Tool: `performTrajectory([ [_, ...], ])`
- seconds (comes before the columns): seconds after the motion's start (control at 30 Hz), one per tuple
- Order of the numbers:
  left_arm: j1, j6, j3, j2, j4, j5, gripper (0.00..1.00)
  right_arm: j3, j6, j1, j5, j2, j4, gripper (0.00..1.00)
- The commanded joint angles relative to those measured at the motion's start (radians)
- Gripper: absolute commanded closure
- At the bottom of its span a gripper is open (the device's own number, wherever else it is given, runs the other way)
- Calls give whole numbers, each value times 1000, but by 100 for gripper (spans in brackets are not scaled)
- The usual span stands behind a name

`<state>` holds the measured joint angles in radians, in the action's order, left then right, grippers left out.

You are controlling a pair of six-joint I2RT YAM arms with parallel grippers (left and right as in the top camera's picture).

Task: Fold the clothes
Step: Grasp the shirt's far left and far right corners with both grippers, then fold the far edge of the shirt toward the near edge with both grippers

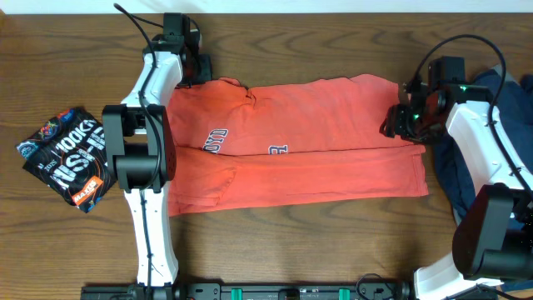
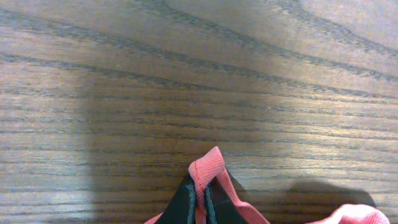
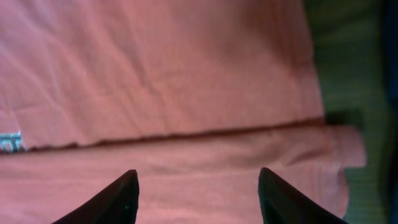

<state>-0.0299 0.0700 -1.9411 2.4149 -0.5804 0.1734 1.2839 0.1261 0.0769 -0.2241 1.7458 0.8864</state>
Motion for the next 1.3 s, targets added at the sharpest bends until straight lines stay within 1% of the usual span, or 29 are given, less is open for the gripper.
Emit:
performTrajectory([
  [0.0,-1,40,-3,-80,6,2,94,10,22,-5,70,-5,-34,38],
  [0.13,1,40,-3,-177,7,1,94,10,24,-5,87,-5,-83,36],
  [0.23,3,40,-3,-239,-31,1,94,10,23,-5,87,-4,-121,37],
  [0.33,3,61,-3,-278,-126,-3,94,10,24,-5,95,6,-193,36],
  [0.47,8,69,-3,-296,-293,-2,94,10,4,-6,94,37,-352,34],
  [0.57,19,82,-3,-315,-397,4,94,10,4,-6,94,71,-439,34],
  [0.7,41,83,-3,-384,-521,58,94,10,16,-6,94,130,-528,33],
  [0.8,58,93,-3,-452,-629,134,94,10,16,-6,94,177,-591,33],
  [0.9,64,93,-3,-512,-721,137,94,13,18,-6,93,213,-661,33],
  [1.03,64,92,-3,-537,-821,137,94,40,35,-6,87,264,-714,30],
  [1.17,64,92,10,-537,-932,126,94,98,34,-12,78,328,-716,27],
  [1.27,64,92,24,-537,-968,102,94,149,35,-24,77,374,-712,26],
])
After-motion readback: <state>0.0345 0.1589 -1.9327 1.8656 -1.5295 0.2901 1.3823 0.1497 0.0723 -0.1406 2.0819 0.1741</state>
